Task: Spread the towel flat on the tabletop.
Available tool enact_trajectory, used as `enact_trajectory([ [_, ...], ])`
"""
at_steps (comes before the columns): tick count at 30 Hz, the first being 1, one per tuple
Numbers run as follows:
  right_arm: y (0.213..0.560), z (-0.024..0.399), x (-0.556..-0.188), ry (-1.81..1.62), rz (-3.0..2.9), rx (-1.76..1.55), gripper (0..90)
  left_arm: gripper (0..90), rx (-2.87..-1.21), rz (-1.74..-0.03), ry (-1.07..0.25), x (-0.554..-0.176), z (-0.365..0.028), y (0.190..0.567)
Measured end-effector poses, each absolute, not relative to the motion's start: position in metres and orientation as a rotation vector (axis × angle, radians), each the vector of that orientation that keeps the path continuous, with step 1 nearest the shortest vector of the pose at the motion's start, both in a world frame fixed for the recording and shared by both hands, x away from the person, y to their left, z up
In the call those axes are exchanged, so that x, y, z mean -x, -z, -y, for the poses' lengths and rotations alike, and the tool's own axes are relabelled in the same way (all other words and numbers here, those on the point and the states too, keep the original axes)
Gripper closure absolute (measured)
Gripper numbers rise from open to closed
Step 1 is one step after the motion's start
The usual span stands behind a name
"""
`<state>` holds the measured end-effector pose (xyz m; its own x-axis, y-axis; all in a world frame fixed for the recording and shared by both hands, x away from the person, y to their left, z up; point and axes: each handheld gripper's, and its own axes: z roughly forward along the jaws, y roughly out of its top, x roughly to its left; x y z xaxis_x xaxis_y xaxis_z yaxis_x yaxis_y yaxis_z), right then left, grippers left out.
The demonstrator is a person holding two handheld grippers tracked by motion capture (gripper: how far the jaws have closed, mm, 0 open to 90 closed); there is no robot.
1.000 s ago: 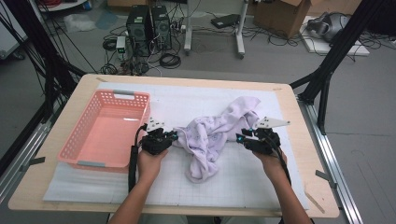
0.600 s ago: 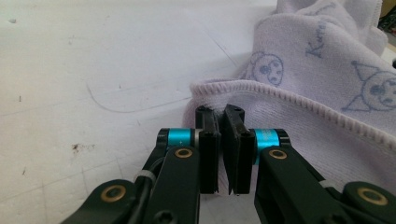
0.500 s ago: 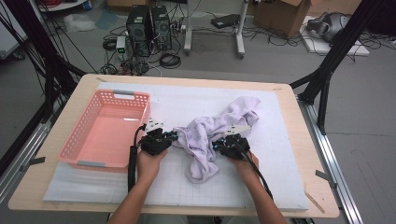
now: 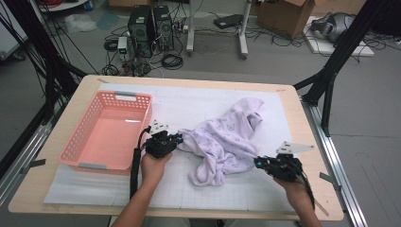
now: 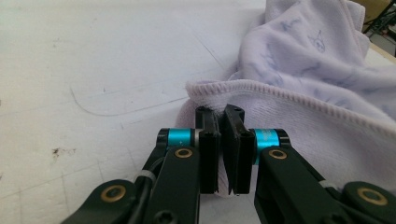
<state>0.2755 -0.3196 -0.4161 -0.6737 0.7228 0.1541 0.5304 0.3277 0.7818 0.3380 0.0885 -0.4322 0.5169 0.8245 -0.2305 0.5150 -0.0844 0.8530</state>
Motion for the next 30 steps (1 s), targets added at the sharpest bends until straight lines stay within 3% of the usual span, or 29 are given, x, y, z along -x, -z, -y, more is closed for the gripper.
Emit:
enact_trajectory([
  [8,0.407,0.37,-0.232,-1.158,-2.295,-1.247,84.6,83.7,-1.748,-1.159,-0.369,-0.341,-0.087,0.436],
  [11,0.41,0.372,-0.223,-1.166,-2.291,-1.242,77.4,63.2,-1.735,-1.147,-0.357,-0.338,-0.084,0.432],
  [13,0.41,0.372,-0.222,-1.195,-2.263,-1.248,67.4,50.5,-1.718,-1.13,-0.341,-0.333,-0.083,0.427],
  [16,0.406,0.371,-0.225,-1.243,-2.215,-1.228,61.7,41.3,-1.713,-1.067,-0.324,-0.323,-0.083,0.418],
  [22,0.409,0.351,-0.243,-1.243,-2.238,-1.175,56.3,42.0,-1.771,-0.9,-0.246,-0.301,-0.068,0.412],
  [25,0.416,0.336,-0.253,-1.22,-2.259,-1.15,54.8,42.1,-1.83,-0.803,-0.137,-0.294,-0.048,0.417],
  [30,0.429,0.323,-0.262,-1.186,-2.307,-1.13,55.0,41.3,-1.929,-0.738,-0.069,-0.288,-0.012,0.428],
])
